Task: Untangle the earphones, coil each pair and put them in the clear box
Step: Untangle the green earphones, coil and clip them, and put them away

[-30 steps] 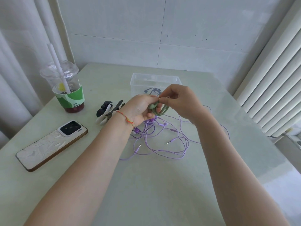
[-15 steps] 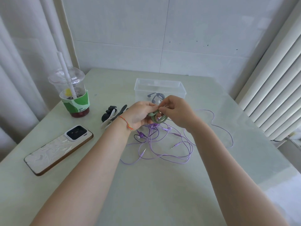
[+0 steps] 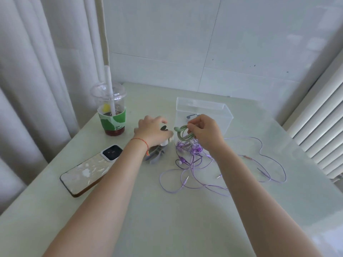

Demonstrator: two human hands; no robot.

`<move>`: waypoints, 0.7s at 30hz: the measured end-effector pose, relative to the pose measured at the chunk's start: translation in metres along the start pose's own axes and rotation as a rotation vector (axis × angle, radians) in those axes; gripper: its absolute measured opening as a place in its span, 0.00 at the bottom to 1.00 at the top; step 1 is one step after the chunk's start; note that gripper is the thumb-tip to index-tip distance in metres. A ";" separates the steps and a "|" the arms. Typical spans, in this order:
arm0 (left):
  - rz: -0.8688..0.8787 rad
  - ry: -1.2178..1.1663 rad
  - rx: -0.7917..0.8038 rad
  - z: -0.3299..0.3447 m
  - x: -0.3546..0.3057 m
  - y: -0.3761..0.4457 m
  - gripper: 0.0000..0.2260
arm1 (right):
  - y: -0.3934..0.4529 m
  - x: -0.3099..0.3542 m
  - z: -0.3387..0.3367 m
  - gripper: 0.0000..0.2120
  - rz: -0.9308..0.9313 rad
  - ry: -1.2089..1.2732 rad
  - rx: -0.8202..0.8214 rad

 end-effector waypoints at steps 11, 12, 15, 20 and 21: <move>0.092 -0.082 -0.148 -0.001 0.002 -0.002 0.15 | -0.008 -0.013 0.005 0.01 0.036 0.086 -0.043; 0.097 -0.090 -0.182 -0.002 0.002 -0.003 0.17 | -0.008 -0.014 0.005 0.01 0.035 0.100 -0.041; 0.188 -0.280 -0.278 -0.009 -0.003 -0.007 0.20 | -0.008 -0.018 0.000 0.03 0.039 0.180 -0.041; 0.194 -0.530 -0.239 -0.012 -0.006 -0.005 0.19 | -0.008 -0.020 -0.017 0.03 0.044 0.359 -0.072; 0.170 -0.507 -0.242 -0.011 -0.004 -0.005 0.19 | -0.009 -0.021 -0.018 0.03 0.044 0.374 -0.072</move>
Point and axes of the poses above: each hand's wrist, its own y-axis towards the middle knuckle, its own z-axis out of the palm, x = y × z, the point moved 7 cm from there along y, towards the middle knuckle, and after that the axes turned 12 degrees about x, right-handed, at the moved point
